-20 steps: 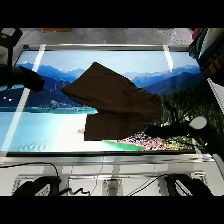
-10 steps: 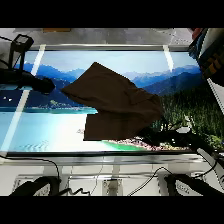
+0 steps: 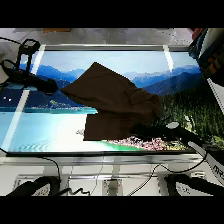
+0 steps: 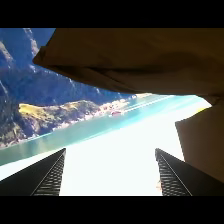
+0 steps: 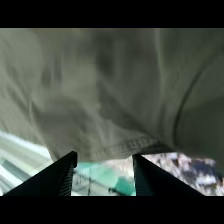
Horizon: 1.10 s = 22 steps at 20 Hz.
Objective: Fold the clothes and pants, and hang the long-sleeved shirts on hangers.
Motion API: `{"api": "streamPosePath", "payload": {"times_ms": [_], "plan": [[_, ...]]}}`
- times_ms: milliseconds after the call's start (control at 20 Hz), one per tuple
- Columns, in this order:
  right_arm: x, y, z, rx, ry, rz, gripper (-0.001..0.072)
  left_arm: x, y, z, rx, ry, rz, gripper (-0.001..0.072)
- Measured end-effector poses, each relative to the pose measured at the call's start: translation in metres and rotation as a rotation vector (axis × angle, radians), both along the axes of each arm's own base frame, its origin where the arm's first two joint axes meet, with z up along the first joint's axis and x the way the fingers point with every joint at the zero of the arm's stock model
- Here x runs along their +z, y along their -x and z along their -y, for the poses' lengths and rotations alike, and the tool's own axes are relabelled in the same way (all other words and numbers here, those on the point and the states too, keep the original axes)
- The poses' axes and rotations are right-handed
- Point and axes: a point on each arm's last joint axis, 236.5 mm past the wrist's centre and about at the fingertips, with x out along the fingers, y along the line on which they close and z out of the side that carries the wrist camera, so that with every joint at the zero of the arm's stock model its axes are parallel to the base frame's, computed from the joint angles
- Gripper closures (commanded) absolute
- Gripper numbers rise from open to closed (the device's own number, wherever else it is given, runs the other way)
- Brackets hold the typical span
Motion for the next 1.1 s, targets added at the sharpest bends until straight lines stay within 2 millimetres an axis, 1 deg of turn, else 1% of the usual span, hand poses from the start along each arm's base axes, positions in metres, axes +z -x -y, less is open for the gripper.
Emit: {"api": "streamPosePath", "payload": {"times_ms": [100, 200, 350, 400, 450, 500, 600, 650, 700, 750, 850, 950, 1100], "plan": [[0.0, -0.01, -0.002, -0.009, 0.004, 0.005, 0.0295, -0.003, -0.001, 0.0, 0.0, 0.0, -0.007, 0.0108], [-0.001, -0.016, -0.003, -0.009, 0.005, 0.004, 0.0411, -0.006, -0.002, 0.0, 0.0, 0.0, -0.014, 0.0108], [0.003, -0.027, -0.006, -0.006, 0.002, 0.016, 0.0412, -0.01, -0.004, 0.0, 0.0, -0.001, -0.025, 0.0108], [0.005, -0.031, -0.006, -0.004, 0.005, 0.026, 0.0424, -0.013, -0.005, 0.0, 0.001, 0.0, -0.031, 0.0108], [0.006, -0.035, -0.006, -0.004, 0.006, 0.037, 0.0567, -0.015, -0.006, 0.0, 0.005, 0.001, -0.037, 0.0108], [0.008, -0.039, -0.005, 0.0, 0.015, 0.05, 0.0694, -0.018, -0.007, 0.001, 0.008, 0.003, -0.046, 0.0108], [0.015, -0.044, -0.009, 0.007, -0.003, 0.067, 0.07, -0.025, -0.01, 0.001, 0.017, 0.008, -0.063, 0.0108], [0.017, -0.045, -0.009, 0.024, 0.003, 0.079, 0.07, -0.029, -0.011, 0.001, 0.02, 0.009, -0.072, 0.0147], [0.02, -0.047, -0.009, 0.036, 0.006, 0.097, 0.0701, -0.032, -0.012, 0.0, 0.026, 0.012, -0.08, 0.024], [0.023, -0.046, -0.008, 0.059, 0.012, 0.108, 0.0701, -0.034, -0.013, -0.001, 0.032, 0.014, -0.084, 0.027], [0.03, -0.039, 0.0, 0.12, 0.034, 0.126, 0.0701, -0.036, -0.016, -0.009, 0.056, 0.017, -0.086, 0.027], [0.04, -0.028, 0.018, 0.18, 0.073, 0.136, 0.07, -0.038, -0.018, -0.026, 0.097, 0.016, -0.091, 0.027], [0.068, -0.013, 0.061, 0.22, 0.161, 0.164, 0.0701, -0.042, -0.016, -0.063, 0.183, 0.017, -0.105, 0.027]]}}
